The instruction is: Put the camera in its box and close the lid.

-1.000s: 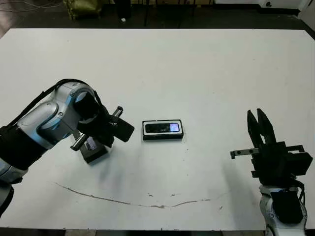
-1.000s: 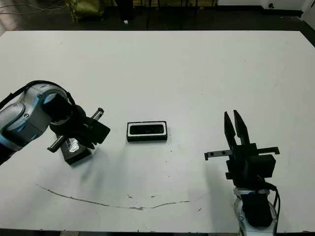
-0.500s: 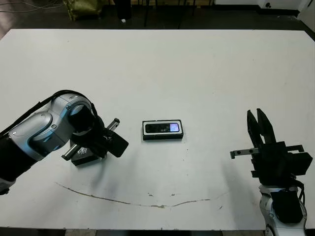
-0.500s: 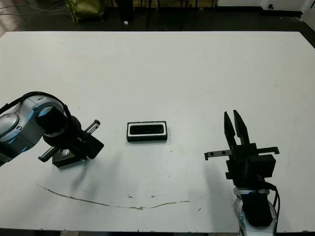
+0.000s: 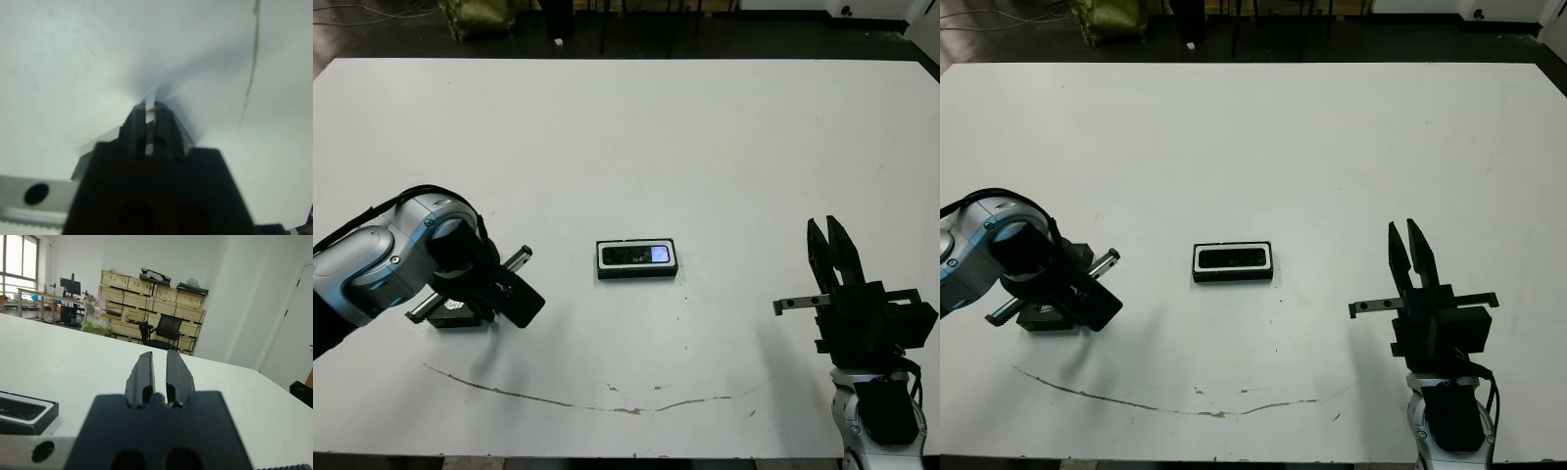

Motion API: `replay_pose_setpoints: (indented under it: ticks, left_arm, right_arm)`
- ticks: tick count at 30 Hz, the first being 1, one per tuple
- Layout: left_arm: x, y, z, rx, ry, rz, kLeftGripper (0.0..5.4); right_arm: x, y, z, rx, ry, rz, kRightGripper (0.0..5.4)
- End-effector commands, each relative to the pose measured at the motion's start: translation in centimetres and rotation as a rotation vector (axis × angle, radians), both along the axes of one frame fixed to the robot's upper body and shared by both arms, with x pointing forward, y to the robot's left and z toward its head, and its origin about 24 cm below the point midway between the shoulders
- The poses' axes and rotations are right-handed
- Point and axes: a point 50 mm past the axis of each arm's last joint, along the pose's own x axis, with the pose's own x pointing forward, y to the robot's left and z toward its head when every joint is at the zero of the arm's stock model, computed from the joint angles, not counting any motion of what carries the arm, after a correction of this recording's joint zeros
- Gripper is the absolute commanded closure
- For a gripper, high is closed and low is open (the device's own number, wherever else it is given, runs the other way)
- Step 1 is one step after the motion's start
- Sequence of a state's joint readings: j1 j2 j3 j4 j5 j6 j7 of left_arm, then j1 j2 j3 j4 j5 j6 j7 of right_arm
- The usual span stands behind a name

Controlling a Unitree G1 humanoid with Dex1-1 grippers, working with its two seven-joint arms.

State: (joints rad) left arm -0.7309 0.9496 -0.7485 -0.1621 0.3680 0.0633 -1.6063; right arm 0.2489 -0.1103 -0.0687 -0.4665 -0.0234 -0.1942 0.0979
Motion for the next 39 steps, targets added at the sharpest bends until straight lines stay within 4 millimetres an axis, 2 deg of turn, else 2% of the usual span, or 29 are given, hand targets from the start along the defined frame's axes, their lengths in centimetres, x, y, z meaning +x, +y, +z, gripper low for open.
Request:
replay_pose_setpoints:
  ticks: [1, 10, 14, 23, 30, 33, 35, 39]
  left_arm:
    - [-0.5, 0.9, -1.2, 0.053, 0.053, 0.008, 5.40]
    - [-0.7, 1.8, -1.2, 0.073, 0.095, 0.111, 5.40]
    - [-0.9, 0.9, 0.0, 0.003, 0.045, 0.062, 5.40]
    - [-1.2, -1.6, 5.7, -0.462, -0.132, 0.148, 5.40]
    - [-2.7, -0.4, 8.7, -0.887, -0.254, 0.324, 5.40]
    - [-3.8, 0.7, 8.5, -1.189, -0.388, 0.494, 5.40]
    - [-4.6, 1.5, 7.1, -1.372, -0.512, 0.705, 5.40]
    - [-5.9, 3.0, 4.8, -1.506, -0.698, 1.002, 5.40]
  right_arm:
    - [-0.2, -0.1, -0.5, 0.001, 0.035, -0.010, 5.39]
    - [-0.2, 0.0, -0.7, 0.023, 0.039, -0.001, 5.39]
    - [-0.1, 0.0, -0.9, 0.033, 0.049, 0.001, 5.39]
    - [0.0, 0.2, -1.3, 0.026, 0.040, 0.009, 5.39]
    - [0.0, 0.3, -1.5, 0.053, 0.036, 0.021, 5.39]
    - [0.0, 0.2, -1.6, 0.040, 0.041, 0.024, 5.39]
    - [0.0, 0.2, -1.7, 0.033, 0.055, 0.022, 5.39]
    - [0.0, 0.3, -1.7, 0.037, 0.050, 0.030, 5.39]
